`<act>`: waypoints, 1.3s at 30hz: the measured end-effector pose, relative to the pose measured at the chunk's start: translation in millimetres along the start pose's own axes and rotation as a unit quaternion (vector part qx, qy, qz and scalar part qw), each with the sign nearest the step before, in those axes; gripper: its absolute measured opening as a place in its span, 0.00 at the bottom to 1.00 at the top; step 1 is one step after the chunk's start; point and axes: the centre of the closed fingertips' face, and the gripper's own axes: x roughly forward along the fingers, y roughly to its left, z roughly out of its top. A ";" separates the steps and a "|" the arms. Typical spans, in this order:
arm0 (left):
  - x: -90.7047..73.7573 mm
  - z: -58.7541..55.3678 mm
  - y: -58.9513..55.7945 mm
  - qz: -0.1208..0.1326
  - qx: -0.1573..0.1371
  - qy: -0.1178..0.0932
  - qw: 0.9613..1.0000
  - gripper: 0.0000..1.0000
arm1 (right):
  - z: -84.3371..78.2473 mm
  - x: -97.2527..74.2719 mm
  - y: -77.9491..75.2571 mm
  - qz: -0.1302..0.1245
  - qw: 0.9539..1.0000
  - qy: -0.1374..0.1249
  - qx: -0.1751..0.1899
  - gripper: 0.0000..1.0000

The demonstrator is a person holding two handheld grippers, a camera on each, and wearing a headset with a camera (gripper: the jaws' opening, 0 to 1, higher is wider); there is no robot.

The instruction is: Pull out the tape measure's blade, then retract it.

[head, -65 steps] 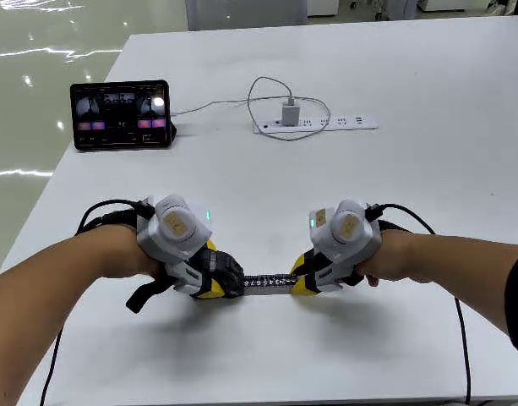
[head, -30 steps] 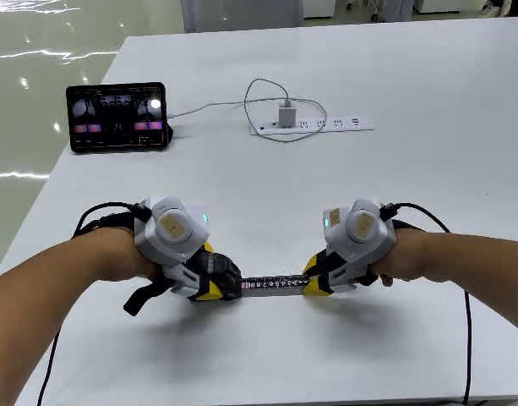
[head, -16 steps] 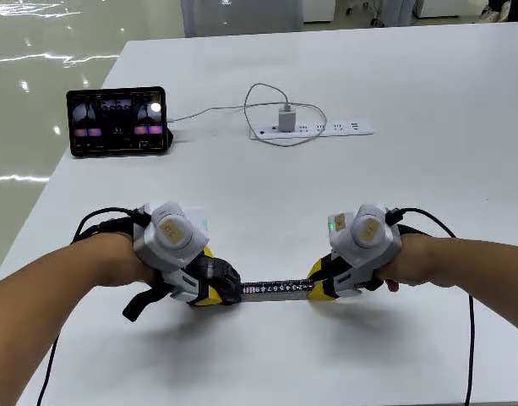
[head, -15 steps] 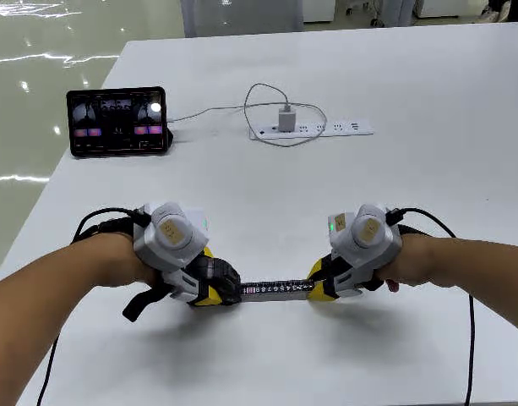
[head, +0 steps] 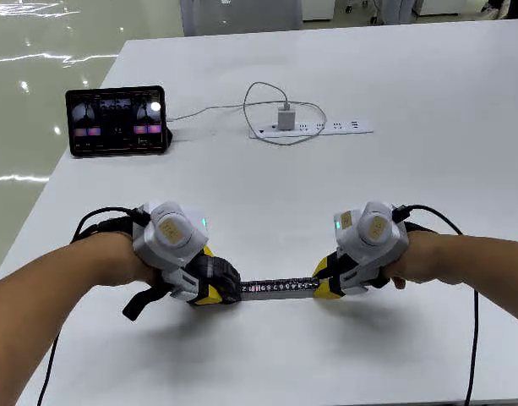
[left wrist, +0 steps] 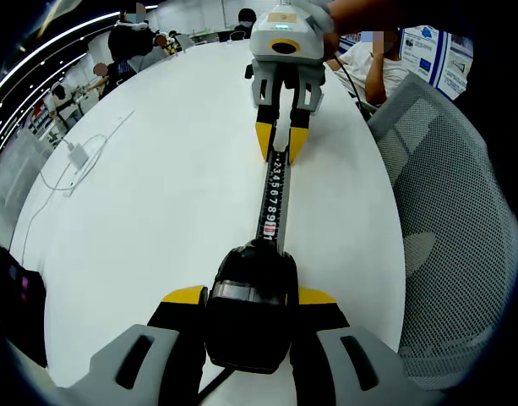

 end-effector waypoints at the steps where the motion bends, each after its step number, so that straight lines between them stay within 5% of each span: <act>1: -0.1 0.0 -0.1 0.000 0.000 0.000 1.000 0.33 | -0.5 -0.4 -0.1 0.000 1.000 0.000 0.000 0.10; 39: 0.1 -0.2 -0.1 0.000 -0.002 -0.001 1.000 0.33 | -15.9 -13.3 -2.7 0.000 1.000 0.002 0.013 0.10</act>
